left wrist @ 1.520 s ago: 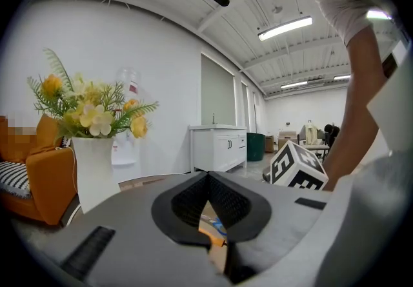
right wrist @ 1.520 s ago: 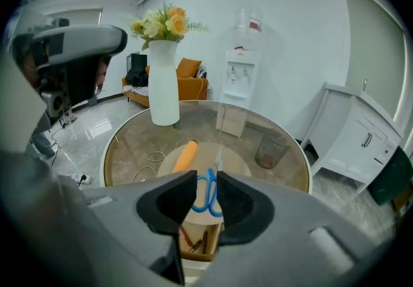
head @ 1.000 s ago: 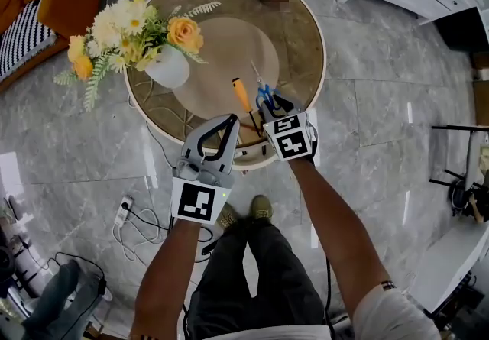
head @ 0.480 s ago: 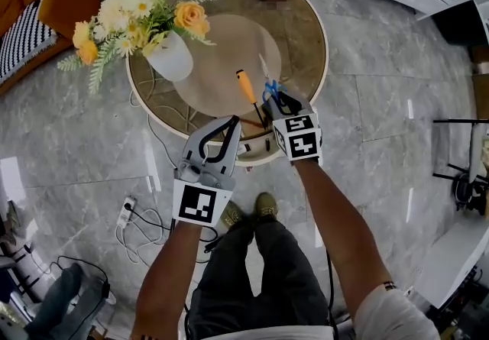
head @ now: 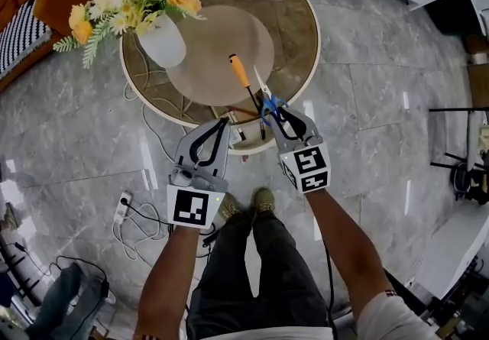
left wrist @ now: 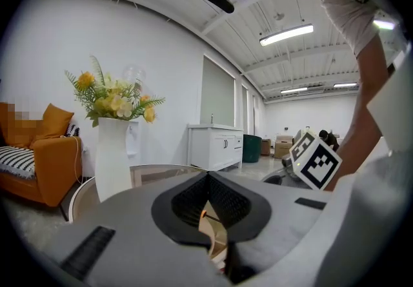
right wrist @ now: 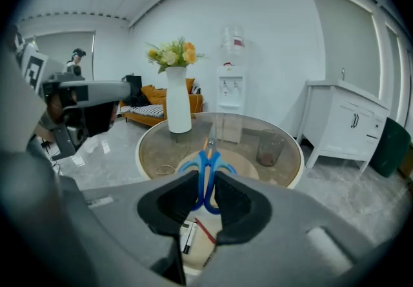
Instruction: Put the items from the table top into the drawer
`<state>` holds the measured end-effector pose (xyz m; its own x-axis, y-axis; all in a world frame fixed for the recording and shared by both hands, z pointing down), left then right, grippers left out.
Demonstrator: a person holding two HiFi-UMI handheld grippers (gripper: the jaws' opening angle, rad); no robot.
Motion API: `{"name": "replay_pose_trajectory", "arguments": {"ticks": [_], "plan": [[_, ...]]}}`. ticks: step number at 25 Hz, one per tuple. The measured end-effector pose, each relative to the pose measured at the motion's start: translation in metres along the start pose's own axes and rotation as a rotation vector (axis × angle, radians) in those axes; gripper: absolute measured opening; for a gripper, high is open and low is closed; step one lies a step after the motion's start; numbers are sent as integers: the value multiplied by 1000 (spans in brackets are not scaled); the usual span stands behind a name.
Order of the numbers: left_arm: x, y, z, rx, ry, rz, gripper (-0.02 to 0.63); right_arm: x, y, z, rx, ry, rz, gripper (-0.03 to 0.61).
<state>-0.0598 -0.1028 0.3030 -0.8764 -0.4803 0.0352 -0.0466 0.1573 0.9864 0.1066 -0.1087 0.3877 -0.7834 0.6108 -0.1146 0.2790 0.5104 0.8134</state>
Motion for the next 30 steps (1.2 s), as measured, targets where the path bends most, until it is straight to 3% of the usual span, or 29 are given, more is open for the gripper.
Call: {"name": "replay_pose_trajectory", "arguments": {"ticks": [8, 15, 30], "plan": [[-14, 14, 32, 9, -62, 34, 0, 54, 25, 37, -43, -158, 134, 80], [-32, 33, 58, 12, -135, 34, 0, 85, 72, 50, 18, -298, 257, 80], [-50, 111, 67, 39, -198, 26, 0, 63, 169, 6, 134, -303, 249, 80]]}}
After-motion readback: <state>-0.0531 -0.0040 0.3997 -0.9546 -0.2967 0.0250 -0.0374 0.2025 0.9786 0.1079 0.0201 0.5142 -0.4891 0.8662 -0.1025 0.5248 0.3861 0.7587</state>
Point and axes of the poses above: the fingertips, and each gripper's own axes: z backward along the fingers, x to its left, y out of its underside, the point moved 5 cm from there along z, backward along the fingers, and after that the axes turned 14 degrees about -y, right-handed, at the moved point
